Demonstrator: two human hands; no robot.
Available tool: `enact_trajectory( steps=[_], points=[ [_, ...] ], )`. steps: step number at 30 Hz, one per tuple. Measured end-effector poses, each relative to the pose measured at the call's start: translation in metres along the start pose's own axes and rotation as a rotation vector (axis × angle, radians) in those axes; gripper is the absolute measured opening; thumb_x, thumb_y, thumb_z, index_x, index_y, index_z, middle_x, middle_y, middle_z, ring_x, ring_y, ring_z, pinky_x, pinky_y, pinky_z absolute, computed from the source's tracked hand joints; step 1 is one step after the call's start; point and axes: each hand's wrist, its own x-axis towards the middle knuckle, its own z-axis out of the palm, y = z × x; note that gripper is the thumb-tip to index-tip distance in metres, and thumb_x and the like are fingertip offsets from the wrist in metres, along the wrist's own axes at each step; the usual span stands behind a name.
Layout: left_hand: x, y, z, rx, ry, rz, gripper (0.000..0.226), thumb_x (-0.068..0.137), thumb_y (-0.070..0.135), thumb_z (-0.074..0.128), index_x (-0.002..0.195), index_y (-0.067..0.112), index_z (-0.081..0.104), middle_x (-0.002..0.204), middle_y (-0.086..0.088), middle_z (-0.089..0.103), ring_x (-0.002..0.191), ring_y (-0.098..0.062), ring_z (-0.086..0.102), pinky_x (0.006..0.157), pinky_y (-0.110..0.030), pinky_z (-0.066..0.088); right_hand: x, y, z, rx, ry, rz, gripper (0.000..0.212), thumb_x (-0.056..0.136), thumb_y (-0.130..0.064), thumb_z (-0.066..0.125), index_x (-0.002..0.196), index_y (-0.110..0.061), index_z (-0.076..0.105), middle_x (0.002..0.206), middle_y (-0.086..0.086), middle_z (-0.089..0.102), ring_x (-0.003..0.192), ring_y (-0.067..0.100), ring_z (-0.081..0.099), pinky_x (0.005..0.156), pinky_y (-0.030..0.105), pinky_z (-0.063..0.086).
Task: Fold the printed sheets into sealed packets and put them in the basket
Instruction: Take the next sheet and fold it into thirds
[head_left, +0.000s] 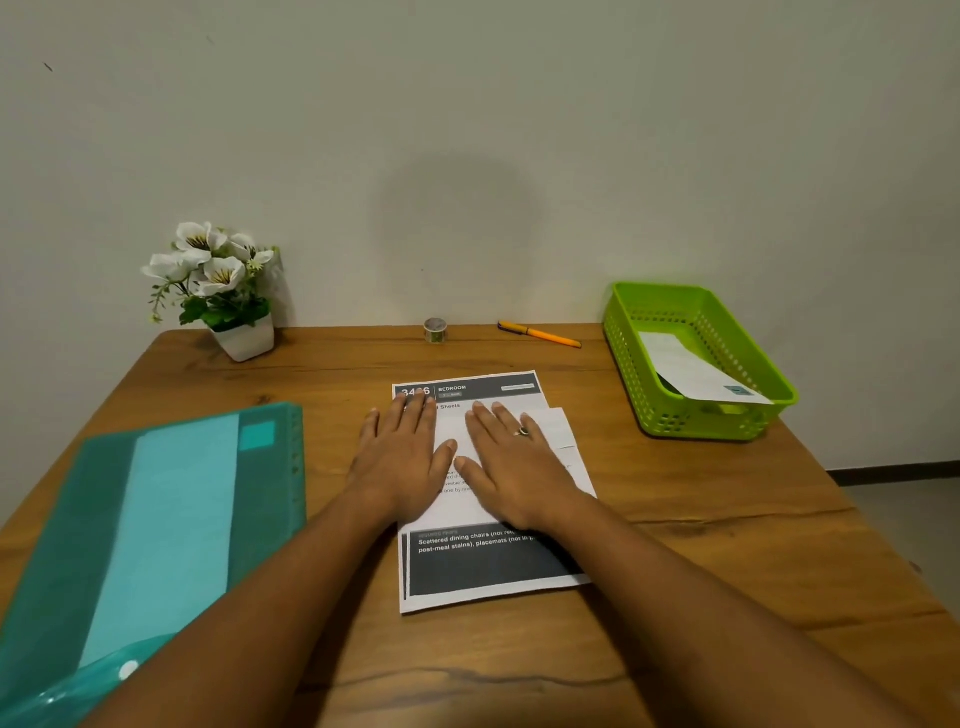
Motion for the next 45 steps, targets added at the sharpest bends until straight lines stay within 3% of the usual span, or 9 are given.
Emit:
enact_trajectory(
  steps=[8,13,15,20,27,33,37,41,45],
  points=[
    [0.004,-0.004,-0.011,0.021,-0.105,0.033,0.085,0.100,0.071,0.013,0.164,0.018,-0.004,0.172,-0.004,-0.006,0.158,-0.025,-0.008,0.127,-0.052,0.000,-0.021,0.064,-0.023,0.009,-0.092,0.152,0.077,0.106,-0.063,0.022,0.166,-0.018,0.003,0.175,0.000,-0.002,0.160,0.020,-0.005,0.128,0.047,0.000],
    [0.012,-0.003,-0.049,0.058,-0.232,0.091,0.089,0.092,0.075,0.046,0.162,0.025,0.020,0.169,-0.006,0.017,0.153,-0.031,0.018,0.122,-0.055,0.025,-0.006,0.061,-0.066,-0.027,-0.180,0.126,0.067,0.097,-0.057,0.058,0.150,-0.019,0.045,0.161,0.009,0.038,0.146,0.034,0.035,0.117,0.049,0.034],
    [0.018,-0.002,-0.058,0.043,-0.230,0.094,0.087,0.088,0.073,0.058,0.156,0.027,0.032,0.161,-0.005,0.030,0.145,-0.029,0.029,0.115,-0.051,0.036,0.000,0.060,-0.076,-0.025,-0.213,0.114,0.065,0.093,-0.055,0.067,0.145,-0.021,0.050,0.152,0.009,0.047,0.139,0.033,0.041,0.111,0.046,0.041],
    [0.031,0.001,-0.061,0.016,-0.262,0.103,0.080,0.080,0.070,0.071,0.144,0.031,0.044,0.149,-0.002,0.041,0.138,-0.025,0.035,0.111,-0.048,0.039,0.016,0.058,-0.084,-0.007,-0.260,0.124,0.083,0.085,-0.053,0.078,0.155,-0.028,0.041,0.155,0.006,0.045,0.142,0.032,0.042,0.110,0.044,0.044],
    [0.038,0.007,-0.063,-0.056,-0.242,0.114,0.078,0.075,0.063,0.080,0.138,0.033,0.045,0.144,0.002,0.050,0.131,-0.023,0.041,0.108,-0.048,0.038,0.027,0.051,-0.084,-0.089,-0.234,0.069,0.085,0.079,-0.059,0.080,0.149,-0.026,0.046,0.147,0.005,0.053,0.136,0.029,0.048,0.109,0.043,0.041],
    [0.030,0.019,-0.050,-0.114,-0.145,0.137,0.081,0.079,0.062,0.077,0.146,0.031,0.044,0.148,0.001,0.048,0.137,-0.023,0.038,0.108,-0.048,0.038,0.026,0.026,-0.067,-0.056,-0.117,0.016,0.074,0.084,-0.057,0.074,0.146,-0.026,0.048,0.145,0.001,0.056,0.133,0.026,0.051,0.109,0.048,0.041],
    [0.020,0.001,-0.055,-0.187,-0.159,0.099,0.079,0.081,0.054,0.080,0.148,0.034,0.044,0.153,0.002,0.045,0.141,-0.022,0.038,0.113,-0.049,0.039,0.015,0.042,-0.076,-0.031,-0.151,0.086,0.074,0.084,-0.052,0.078,0.147,-0.027,0.047,0.150,0.001,0.054,0.135,0.027,0.050,0.106,0.042,0.042],
    [0.012,-0.012,-0.059,-0.225,-0.141,0.061,0.077,0.080,0.049,0.083,0.145,0.031,0.047,0.149,0.003,0.051,0.133,-0.021,0.044,0.108,-0.050,0.045,0.001,0.064,-0.081,-0.012,-0.125,0.159,0.071,0.081,-0.049,0.081,0.142,-0.026,0.054,0.147,0.002,0.057,0.135,0.028,0.052,0.107,0.041,0.043],
    [0.004,0.003,-0.066,-0.154,-0.002,0.089,0.071,0.078,0.045,0.085,0.138,0.031,0.049,0.140,0.004,0.058,0.126,-0.023,0.052,0.105,-0.045,0.043,-0.005,0.051,-0.084,-0.171,-0.032,0.079,0.059,0.083,-0.042,0.077,0.136,-0.027,0.056,0.136,0.004,0.063,0.130,0.027,0.054,0.109,0.042,0.036]
  ],
)
